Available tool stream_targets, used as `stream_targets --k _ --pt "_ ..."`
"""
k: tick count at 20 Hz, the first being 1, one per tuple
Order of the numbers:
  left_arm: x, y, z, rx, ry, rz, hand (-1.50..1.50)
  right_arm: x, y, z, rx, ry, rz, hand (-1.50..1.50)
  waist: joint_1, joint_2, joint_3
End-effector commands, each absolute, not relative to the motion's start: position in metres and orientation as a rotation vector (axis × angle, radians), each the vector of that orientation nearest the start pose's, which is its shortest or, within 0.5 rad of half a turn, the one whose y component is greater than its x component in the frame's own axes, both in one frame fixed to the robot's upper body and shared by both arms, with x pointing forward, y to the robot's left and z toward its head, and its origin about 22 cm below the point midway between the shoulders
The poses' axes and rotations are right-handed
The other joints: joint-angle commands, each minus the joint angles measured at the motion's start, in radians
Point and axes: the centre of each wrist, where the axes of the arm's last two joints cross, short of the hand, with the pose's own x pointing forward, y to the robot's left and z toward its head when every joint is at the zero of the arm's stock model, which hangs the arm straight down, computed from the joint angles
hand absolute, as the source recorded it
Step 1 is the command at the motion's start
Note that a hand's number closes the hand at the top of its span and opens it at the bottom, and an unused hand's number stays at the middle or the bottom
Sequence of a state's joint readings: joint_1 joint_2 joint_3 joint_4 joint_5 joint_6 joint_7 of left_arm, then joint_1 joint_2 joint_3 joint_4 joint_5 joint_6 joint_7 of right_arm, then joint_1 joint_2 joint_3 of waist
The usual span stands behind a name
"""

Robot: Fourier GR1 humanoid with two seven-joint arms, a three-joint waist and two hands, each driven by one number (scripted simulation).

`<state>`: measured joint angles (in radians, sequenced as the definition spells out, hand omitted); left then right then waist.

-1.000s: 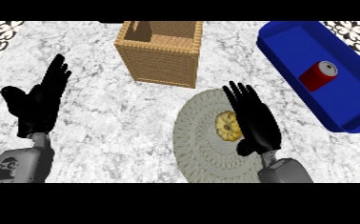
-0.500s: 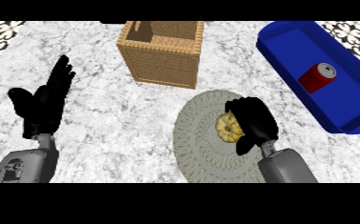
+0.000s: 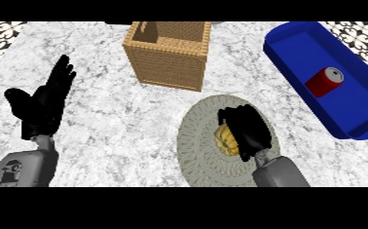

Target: Pick the squash from the placemat and place it in the basket

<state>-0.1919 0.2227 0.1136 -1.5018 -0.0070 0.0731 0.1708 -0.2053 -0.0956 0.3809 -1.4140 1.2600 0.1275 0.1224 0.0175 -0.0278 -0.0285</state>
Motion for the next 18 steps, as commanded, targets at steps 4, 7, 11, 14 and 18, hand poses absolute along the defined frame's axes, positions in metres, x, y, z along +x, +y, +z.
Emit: stream_targets --k 4,7,11,14,18 --pt "0.296 0.276 0.058 0.213 -1.562 -0.087 0.00 0.220 -0.086 -0.028 -0.415 -1.310 1.392 1.50 0.093 0.070 0.040" --pt "0.297 0.267 0.056 0.195 -1.565 -0.096 0.00 0.214 -0.081 -0.018 -0.360 -1.360 1.326 1.50 0.091 0.071 0.042" --pt "0.299 0.267 0.057 0.209 -1.572 -0.082 0.00 0.206 -0.073 0.004 -0.255 -1.511 1.147 1.50 0.081 0.062 0.043" --pt "0.299 0.268 0.054 0.211 -1.553 -0.087 0.00 0.189 -0.060 0.015 -0.125 -1.607 0.976 1.50 0.082 0.053 0.042" --pt "0.295 0.274 0.048 0.209 -1.524 -0.094 0.00 0.163 -0.036 0.031 -0.029 -1.714 0.765 1.50 0.078 0.036 0.035"
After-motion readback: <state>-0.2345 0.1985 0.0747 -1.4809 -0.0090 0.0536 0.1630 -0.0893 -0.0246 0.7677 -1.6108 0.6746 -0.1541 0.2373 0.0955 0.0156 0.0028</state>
